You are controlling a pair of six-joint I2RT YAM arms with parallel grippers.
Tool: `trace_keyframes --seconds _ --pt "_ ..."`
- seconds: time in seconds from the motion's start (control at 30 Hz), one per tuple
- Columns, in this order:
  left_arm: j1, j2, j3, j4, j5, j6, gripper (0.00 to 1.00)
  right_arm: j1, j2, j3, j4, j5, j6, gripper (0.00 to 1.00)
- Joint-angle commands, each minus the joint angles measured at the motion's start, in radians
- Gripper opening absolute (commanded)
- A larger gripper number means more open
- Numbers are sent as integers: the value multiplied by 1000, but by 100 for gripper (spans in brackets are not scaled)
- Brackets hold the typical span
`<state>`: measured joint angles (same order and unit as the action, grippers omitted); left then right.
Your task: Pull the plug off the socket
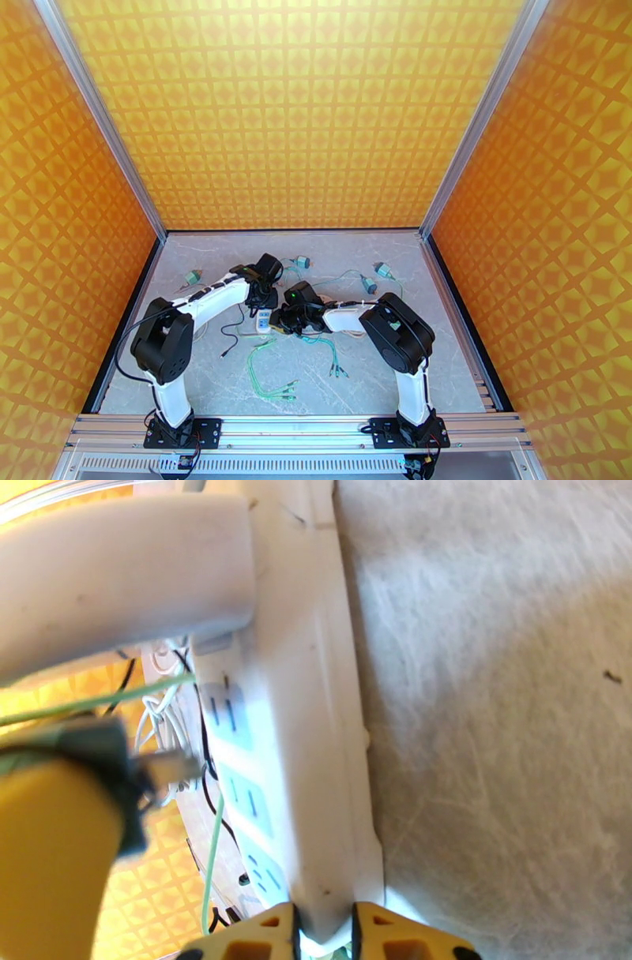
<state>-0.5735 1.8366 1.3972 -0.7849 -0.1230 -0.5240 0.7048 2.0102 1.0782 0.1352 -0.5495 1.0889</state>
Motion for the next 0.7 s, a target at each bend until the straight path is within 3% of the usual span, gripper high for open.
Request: trace_keyframes --seconds 0.0,0.43,0.67 --pt "-5 -57 26 -43 17 -14 27 1 74 -29 -169 120 16 21" --pt "22 -263 -67 -102 -12 -38 27 1 44 22 -212 133 -41 28" --pt "121 -426 -169 -108 -35 -35 26 1 35 32 -220 136 -49 29"
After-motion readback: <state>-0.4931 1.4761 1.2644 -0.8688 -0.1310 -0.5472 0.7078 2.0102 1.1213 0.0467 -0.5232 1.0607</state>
